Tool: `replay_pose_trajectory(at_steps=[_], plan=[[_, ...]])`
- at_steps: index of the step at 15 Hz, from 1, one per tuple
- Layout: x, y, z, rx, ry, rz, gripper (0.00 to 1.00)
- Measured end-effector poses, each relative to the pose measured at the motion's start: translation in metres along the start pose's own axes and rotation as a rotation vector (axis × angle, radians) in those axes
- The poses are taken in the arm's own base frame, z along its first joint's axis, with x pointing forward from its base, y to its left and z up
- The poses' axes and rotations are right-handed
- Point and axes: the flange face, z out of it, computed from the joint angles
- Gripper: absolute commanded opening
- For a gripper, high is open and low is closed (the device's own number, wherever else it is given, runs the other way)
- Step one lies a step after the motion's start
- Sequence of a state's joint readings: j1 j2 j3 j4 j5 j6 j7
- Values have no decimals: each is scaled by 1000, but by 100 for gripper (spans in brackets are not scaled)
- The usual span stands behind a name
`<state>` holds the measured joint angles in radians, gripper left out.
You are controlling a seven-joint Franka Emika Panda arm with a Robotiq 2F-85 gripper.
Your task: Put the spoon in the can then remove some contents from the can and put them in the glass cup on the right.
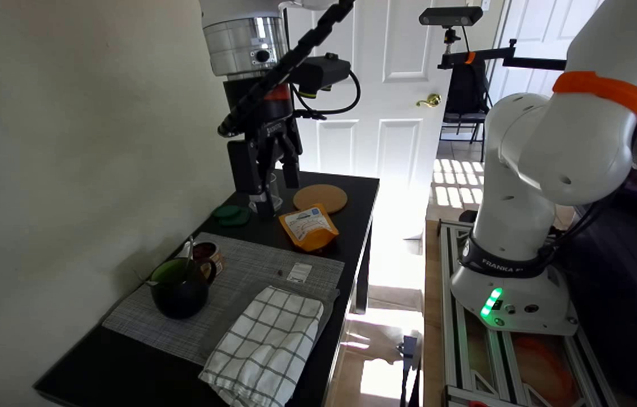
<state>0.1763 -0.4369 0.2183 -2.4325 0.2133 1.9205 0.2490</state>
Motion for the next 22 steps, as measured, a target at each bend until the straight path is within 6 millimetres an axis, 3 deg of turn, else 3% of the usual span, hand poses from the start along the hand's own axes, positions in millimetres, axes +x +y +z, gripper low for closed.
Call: replay_pose_trajectory(at_steps=[19,22], plan=[[1,1,0,0,3,5,100],[15,18,-6,45,52,34,100]])
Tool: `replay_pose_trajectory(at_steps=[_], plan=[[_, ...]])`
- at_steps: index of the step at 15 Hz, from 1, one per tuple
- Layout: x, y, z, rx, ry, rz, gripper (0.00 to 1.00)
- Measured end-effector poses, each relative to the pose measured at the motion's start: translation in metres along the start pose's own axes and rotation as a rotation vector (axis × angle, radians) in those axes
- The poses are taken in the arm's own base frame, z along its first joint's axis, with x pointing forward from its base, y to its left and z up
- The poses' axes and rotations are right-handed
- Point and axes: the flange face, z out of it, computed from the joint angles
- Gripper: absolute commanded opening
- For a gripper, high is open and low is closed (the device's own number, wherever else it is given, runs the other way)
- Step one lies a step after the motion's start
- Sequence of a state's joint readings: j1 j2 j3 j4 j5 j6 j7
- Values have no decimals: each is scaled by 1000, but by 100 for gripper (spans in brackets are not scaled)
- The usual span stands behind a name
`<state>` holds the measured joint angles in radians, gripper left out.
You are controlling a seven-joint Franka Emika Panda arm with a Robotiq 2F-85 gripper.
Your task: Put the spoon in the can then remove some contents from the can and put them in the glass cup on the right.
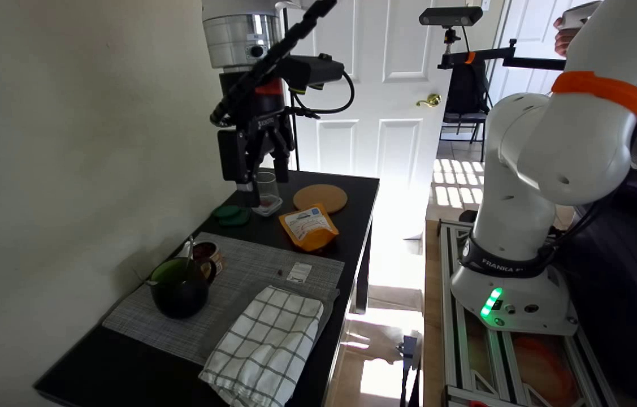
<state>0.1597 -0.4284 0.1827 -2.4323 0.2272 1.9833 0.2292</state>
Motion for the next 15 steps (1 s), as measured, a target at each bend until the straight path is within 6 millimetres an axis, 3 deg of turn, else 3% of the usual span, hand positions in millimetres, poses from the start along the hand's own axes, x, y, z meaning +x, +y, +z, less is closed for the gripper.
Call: replay_pose_trajectory(at_steps=[5,8,11,15], plan=[[46,62,-2,91,-8,-46,100],[80,87,-2,135,-21,6,100],[100,95,3,160,-42,28,100],[102,93,3,161,-45,27,100]])
